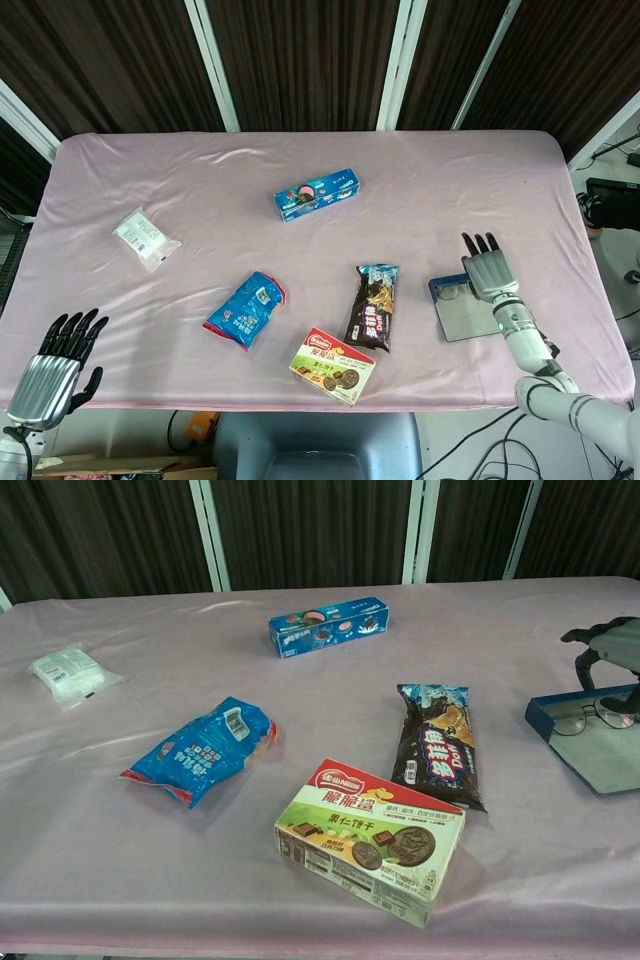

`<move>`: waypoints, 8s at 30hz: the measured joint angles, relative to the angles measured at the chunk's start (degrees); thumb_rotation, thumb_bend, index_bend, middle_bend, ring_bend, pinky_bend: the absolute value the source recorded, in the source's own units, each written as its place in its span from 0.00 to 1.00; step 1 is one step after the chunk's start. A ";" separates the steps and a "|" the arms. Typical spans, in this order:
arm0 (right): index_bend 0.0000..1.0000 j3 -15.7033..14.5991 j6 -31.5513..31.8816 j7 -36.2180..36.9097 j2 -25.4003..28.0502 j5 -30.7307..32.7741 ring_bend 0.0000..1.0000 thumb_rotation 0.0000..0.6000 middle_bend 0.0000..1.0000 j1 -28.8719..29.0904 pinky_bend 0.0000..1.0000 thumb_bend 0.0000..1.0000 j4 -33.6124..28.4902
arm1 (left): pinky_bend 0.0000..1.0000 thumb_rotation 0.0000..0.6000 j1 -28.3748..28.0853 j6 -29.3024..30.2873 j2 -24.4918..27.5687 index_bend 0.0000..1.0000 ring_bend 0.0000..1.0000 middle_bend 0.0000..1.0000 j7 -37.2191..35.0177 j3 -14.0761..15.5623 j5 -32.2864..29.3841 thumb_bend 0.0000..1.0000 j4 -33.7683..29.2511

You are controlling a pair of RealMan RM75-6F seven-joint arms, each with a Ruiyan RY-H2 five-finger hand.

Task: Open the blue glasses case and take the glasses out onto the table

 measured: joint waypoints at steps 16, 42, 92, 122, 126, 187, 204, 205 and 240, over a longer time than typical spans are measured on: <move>0.61 0.07 0.12 -0.15 -0.19 0.31 0.00 1.00 0.00 0.20 0.00 0.55 -0.35 | 0.00 1.00 0.10 0.35 0.20 0.00 0.00 0.00 -0.53 0.00 0.17 0.45 0.09; 0.63 -1.92 24.83 7.27 -6.95 -18.16 0.00 1.00 0.01 -5.22 0.00 0.55 8.47 | 0.00 1.00 -0.11 -0.16 0.33 0.00 0.00 0.00 -0.57 0.26 0.41 0.45 -0.05; 0.57 1.43 39.40 35.90 -27.39 -23.94 0.00 1.00 0.02 -10.09 0.00 0.55 45.34 | 0.00 1.00 -0.40 -0.87 0.23 0.00 0.00 0.00 -0.52 0.22 -0.11 0.44 -0.09; 0.52 5.30 20.83 20.83 -24.57 -18.71 0.00 1.00 0.02 -4.51 0.00 0.55 53.76 | 0.00 1.00 -1.01 -2.46 -0.46 0.00 0.00 0.00 1.44 0.09 -0.94 0.44 -0.31; 0.40 6.49 15.35 18.43 -24.04 -17.15 0.00 1.00 0.02 -3.51 0.00 0.55 54.14 | 0.00 1.00 -1.19 -2.96 -0.77 0.00 0.00 0.00 2.24 -0.02 -1.38 0.44 -0.49; 0.62 -2.98 6.38 21.47 3.56 -18.23 0.00 1.00 0.00 -9.84 0.00 0.53 0.32 | 0.00 1.00 -0.75 -1.34 0.10 0.00 0.00 0.00 -0.05 0.44 -0.25 0.44 -0.36; 0.64 -3.16 6.23 21.59 1.97 -17.87 0.00 1.00 0.00 -9.48 0.00 0.55 0.76 | 0.00 1.00 -0.70 -1.15 0.26 0.00 0.00 0.00 -0.49 0.54 0.06 0.44 -0.37; 0.64 -3.16 6.26 21.57 1.89 -17.85 0.00 1.00 0.00 -9.48 0.00 0.55 0.82 | 0.00 1.00 -0.68 -1.11 0.28 0.00 0.00 0.00 -0.54 0.55 0.09 0.44 -0.36; 0.77 -2.40 8.58 21.65 -0.54 -17.21 0.00 1.00 0.07 -9.93 0.00 0.60 1.96 | 0.00 1.00 -0.29 0.05 0.89 0.00 0.00 0.00 -2.66 0.72 0.97 0.44 0.06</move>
